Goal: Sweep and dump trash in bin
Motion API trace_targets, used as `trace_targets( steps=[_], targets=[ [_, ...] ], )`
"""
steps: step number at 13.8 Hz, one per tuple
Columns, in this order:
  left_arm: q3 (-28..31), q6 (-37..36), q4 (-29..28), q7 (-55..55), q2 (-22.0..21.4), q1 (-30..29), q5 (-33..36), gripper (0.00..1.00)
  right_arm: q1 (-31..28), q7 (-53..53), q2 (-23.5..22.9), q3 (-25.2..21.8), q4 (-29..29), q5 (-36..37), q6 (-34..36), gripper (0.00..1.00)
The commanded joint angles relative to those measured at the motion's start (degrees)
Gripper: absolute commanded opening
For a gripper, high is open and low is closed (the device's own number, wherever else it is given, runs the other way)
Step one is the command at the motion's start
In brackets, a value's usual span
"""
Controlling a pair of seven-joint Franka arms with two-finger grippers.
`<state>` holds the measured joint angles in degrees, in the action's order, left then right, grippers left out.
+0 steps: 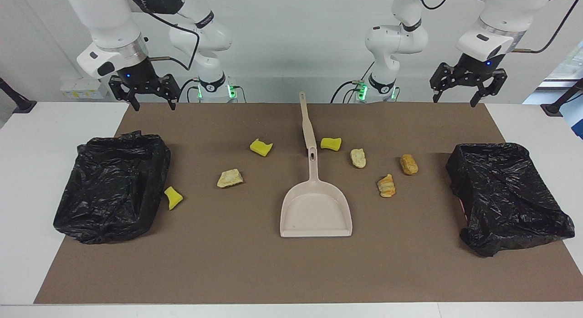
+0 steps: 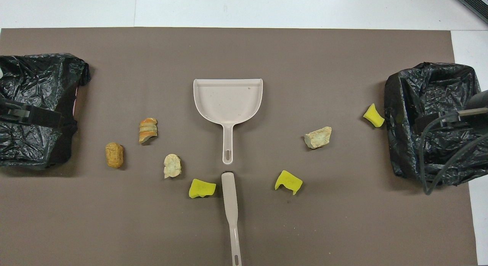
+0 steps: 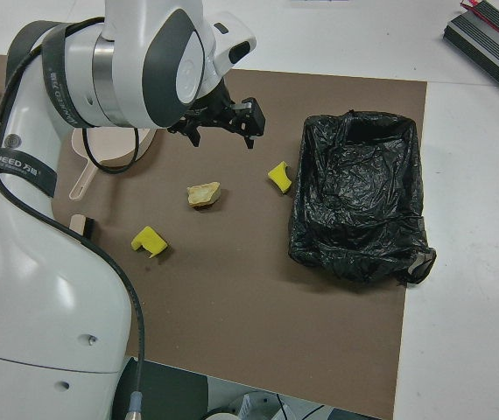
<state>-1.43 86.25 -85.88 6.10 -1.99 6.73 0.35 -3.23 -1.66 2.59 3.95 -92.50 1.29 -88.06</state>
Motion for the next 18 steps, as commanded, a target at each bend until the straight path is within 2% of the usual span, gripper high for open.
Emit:
trace_targets(
  steps=[1, 6, 8, 11, 14, 18],
  targets=[
    [-0.6, 1.2, -2.1, -0.1, -1.7, 0.8, -0.8, 1.0, 0.0, 1.1, 1.8, 0.1, -2.3, -0.6, -0.5, 1.0],
    [-0.9, 0.5, -2.8, -0.9, -2.6, 6.1, -0.9, 1.0, 0.0, 1.1, 2.1, 0.1, -2.8, -0.7, -0.5, 1.0],
    [-0.9, 0.8, -5.9, -4.2, -4.6, 8.6, -1.2, 1.0, 0.1, 1.1, 2.1, 0.1, -2.8, -0.7, -0.5, 1.0],
    [-0.9, 1.2, -11.6, -10.7, -8.5, 12.3, -3.3, 1.0, 0.2, 1.2, 2.1, 0.1, -2.8, -0.6, -0.5, 1.0],
    [-0.9, 3.0, -18.2, -18.0, -10.6, 17.8, -3.3, 1.0, 0.3, 1.2, 2.1, 0.1, -2.8, -0.6, -0.5, 1.0],
    [-0.9, 11.3, -29.4, -33.2, -13.4, 27.2, -3.6, 1.0, 0.5, 1.0, 1.5, 0.4, -2.5, -0.5, -0.4, 1.0]
  ],
)
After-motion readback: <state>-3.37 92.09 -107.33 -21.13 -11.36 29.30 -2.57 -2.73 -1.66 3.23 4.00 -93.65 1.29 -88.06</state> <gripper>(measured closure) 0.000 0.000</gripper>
